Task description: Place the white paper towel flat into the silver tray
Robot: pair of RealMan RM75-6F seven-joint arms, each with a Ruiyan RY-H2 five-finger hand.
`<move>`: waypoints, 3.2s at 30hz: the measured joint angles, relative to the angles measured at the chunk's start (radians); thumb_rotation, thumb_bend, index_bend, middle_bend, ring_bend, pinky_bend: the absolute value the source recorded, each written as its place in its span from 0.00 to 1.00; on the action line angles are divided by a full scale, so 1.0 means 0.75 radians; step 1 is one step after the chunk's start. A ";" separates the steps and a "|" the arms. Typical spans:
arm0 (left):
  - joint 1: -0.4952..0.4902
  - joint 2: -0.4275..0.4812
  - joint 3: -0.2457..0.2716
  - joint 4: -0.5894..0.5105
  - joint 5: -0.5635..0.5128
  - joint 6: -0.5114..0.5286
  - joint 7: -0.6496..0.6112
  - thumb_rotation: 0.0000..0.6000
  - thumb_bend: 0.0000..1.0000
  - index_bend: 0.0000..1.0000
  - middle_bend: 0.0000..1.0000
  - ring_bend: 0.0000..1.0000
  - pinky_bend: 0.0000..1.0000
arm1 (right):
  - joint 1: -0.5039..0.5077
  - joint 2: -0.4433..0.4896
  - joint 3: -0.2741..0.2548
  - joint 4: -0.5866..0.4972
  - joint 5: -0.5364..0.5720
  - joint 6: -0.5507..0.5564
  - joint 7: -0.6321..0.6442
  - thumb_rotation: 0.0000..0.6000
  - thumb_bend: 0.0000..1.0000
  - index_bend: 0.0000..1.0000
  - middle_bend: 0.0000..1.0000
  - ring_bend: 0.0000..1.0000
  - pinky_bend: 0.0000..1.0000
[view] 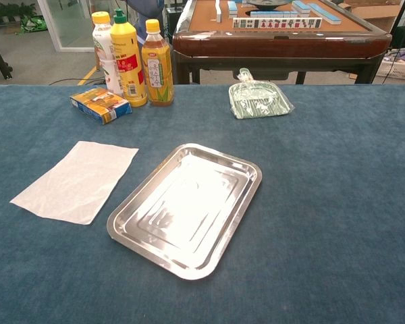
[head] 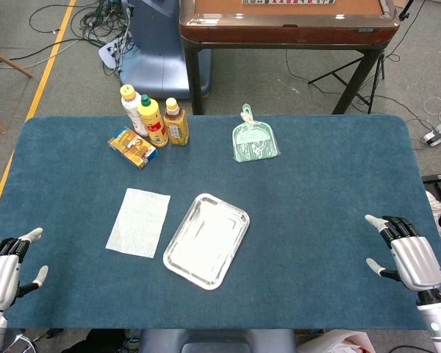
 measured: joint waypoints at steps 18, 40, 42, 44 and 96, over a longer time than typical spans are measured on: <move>-0.081 0.001 0.011 0.130 0.083 -0.131 -0.085 1.00 0.30 0.19 0.24 0.25 0.23 | -0.012 0.035 0.023 -0.035 -0.001 0.048 -0.022 1.00 0.20 0.18 0.26 0.16 0.17; -0.381 -0.246 0.046 0.623 0.359 -0.372 -0.097 1.00 0.30 0.25 0.24 0.23 0.18 | -0.027 0.048 0.018 -0.057 0.002 0.052 -0.041 1.00 0.20 0.18 0.26 0.16 0.17; -0.410 -0.275 0.053 0.656 0.372 -0.398 -0.098 1.00 0.30 0.25 0.24 0.23 0.18 | -0.027 0.048 0.018 -0.058 0.004 0.049 -0.041 1.00 0.20 0.18 0.26 0.16 0.17; -0.430 -0.296 0.059 0.683 0.384 -0.413 -0.101 1.00 0.30 0.25 0.24 0.23 0.18 | -0.028 0.047 0.018 -0.057 0.006 0.048 -0.042 1.00 0.20 0.18 0.26 0.16 0.17; -0.551 -0.729 0.153 1.408 0.401 -0.331 -0.373 1.00 0.30 0.39 0.24 0.23 0.18 | -0.059 0.063 0.020 -0.062 0.029 0.063 -0.033 1.00 0.20 0.18 0.26 0.16 0.17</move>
